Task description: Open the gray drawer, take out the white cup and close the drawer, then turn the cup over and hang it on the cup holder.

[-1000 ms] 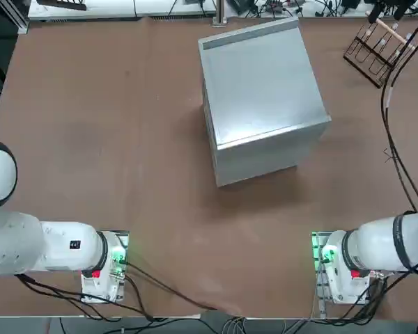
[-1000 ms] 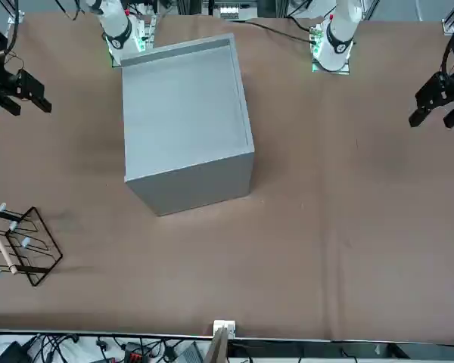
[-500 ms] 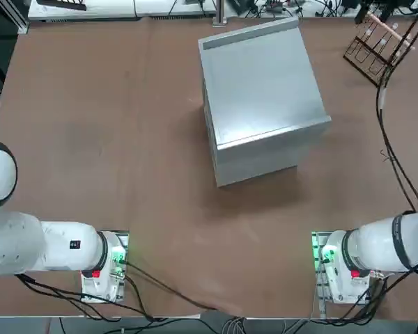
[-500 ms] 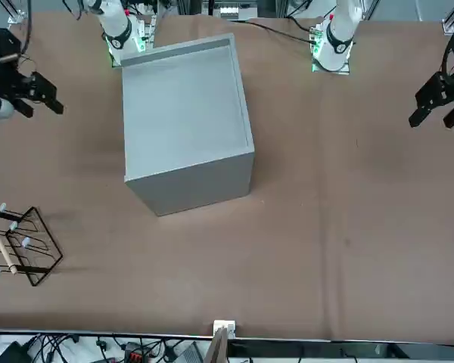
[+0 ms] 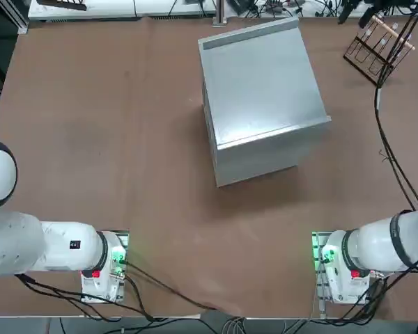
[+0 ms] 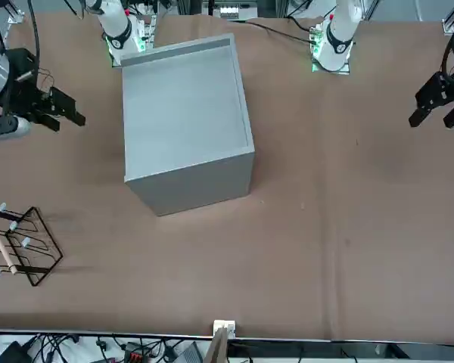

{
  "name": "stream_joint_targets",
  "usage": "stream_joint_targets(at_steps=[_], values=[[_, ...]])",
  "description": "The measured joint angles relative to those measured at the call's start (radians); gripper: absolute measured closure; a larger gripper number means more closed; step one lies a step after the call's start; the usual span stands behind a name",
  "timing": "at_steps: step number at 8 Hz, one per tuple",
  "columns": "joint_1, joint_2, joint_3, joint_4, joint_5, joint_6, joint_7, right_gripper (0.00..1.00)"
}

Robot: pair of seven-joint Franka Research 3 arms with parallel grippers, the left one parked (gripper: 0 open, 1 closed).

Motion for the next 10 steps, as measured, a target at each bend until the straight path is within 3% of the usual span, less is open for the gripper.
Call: stream_joint_targets(at_steps=[6, 10], values=[[0.035, -0.075, 0.005, -0.348, 0.057, 0.293, -0.012, 0.0], [0.079, -0.077, 0.006, -0.482, 0.087, 0.423, -0.103, 0.0]])
